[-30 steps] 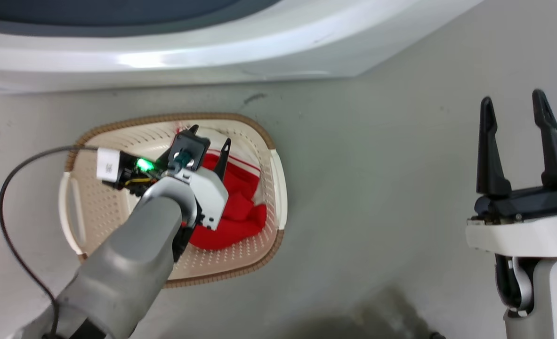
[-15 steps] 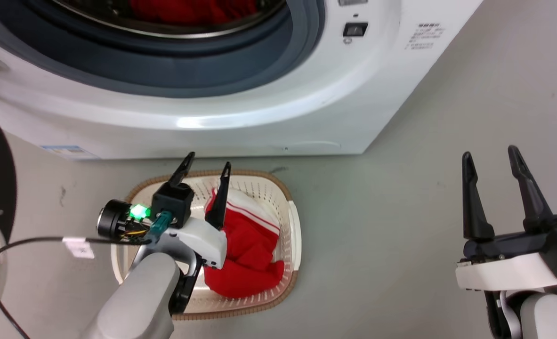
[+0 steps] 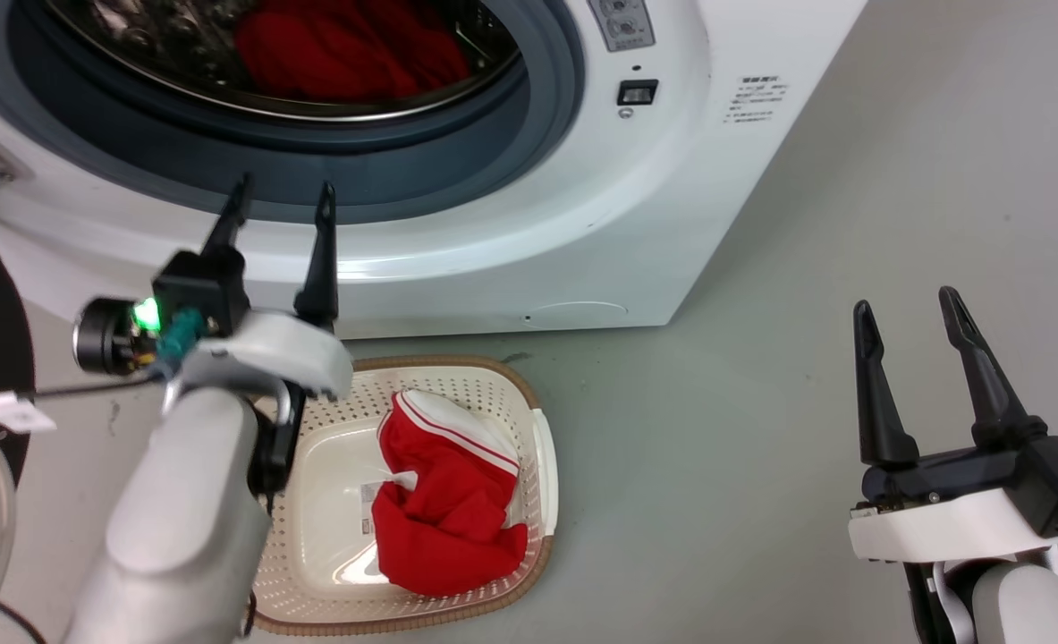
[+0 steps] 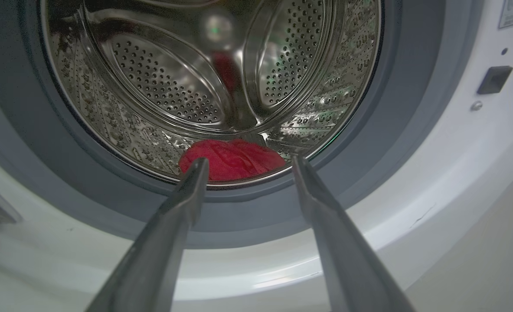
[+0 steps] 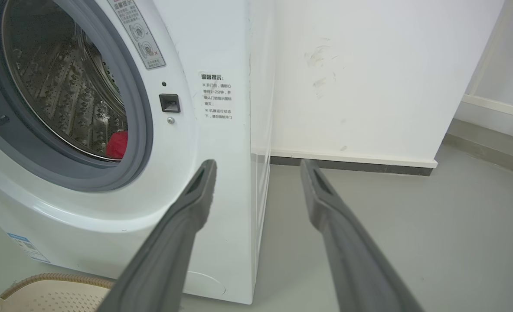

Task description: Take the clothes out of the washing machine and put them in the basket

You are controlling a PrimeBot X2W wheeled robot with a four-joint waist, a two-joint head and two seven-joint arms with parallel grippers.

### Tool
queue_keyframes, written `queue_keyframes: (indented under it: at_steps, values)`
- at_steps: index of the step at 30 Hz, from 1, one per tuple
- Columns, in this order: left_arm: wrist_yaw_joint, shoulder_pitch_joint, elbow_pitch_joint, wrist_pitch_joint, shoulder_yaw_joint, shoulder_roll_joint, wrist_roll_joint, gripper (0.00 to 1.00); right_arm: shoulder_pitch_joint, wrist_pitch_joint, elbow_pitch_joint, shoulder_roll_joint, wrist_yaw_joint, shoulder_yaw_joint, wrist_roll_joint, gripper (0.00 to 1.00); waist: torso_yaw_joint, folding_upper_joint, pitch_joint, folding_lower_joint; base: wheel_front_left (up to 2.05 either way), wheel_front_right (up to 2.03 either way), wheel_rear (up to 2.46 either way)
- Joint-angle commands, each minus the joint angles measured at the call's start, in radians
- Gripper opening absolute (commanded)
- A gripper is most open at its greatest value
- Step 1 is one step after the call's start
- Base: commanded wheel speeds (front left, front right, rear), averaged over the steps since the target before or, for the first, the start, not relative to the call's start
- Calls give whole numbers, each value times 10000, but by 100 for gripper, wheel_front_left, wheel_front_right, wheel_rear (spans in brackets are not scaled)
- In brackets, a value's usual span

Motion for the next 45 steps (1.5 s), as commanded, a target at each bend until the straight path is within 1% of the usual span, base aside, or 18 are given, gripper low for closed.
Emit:
queue_keyframes:
  at_steps: [1, 4, 7, 13, 18, 23, 31, 33, 38, 42, 45]
  values:
    - [-97, -423, 227, -27, 116, -35, 46, 100, -111, -24, -48, 1, -7, 42, 78, 100, -154, -1, 133, 2, 0, 0, 0]
    - [-323, -1466, 1102, -26, 181, 58, 115, 100, -275, -24, -106, 1, -7, 118, 142, 100, -370, -1, 367, 2, 0, 0, 0]
    - [-491, -2602, 1953, 247, 114, 234, 218, 100, -426, -24, -151, 1, -7, 172, 200, 100, -594, -1, 682, 2, 0, 0, 0]
    - [-868, -4900, 3501, 1310, 44, 640, 292, 100, -790, -24, -281, 3, -7, 271, 377, 100, -1027, -1, 1538, 2, 0, 0, 0]
    - [-1206, -6699, 4788, 2551, 28, 1025, 228, 100, -1170, -24, -427, 4, -7, 394, 568, 100, -1375, -1, 2372, 2, 0, 0, 0]
    - [-1638, -8264, 5872, 4132, -193, 1386, 200, 100, -1517, -24, -580, 6, -7, 495, 839, 100, -1777, -1, 3125, 2, 0, 0, 0]
    - [-1861, -10276, 6952, 6208, -472, 1830, 120, 100, -1833, -24, -844, 4, -7, 580, 1195, 100, -2258, -1, 4161, 2, 0, 0, 0]
    - [-1892, -10673, 7190, 6714, -341, 1790, -79, 100, -1885, -24, -895, 4, -7, 547, 1306, 100, -2345, -1, 4397, 2, 0, 0, 0]
    - [-1909, -11612, 7602, 8146, -431, 1835, -280, 100, -1947, -24, -998, 4, -7, 535, 1461, 100, -2515, -1, 4830, 2, 0, 0, 0]
    - [-1916, -12047, 7725, 8732, -598, 1887, -209, 100, -1993, -24, -1036, 4, -7, 502, 1567, 100, -2582, -1, 5090, 2, 0, 0, 0]
    - [-1861, -12249, 7800, 8951, -713, 1966, -128, 100, -2028, -24, -1060, 4, -7, 542, 1616, 100, -2653, -1, 5221, 2, 0, 0, 0]
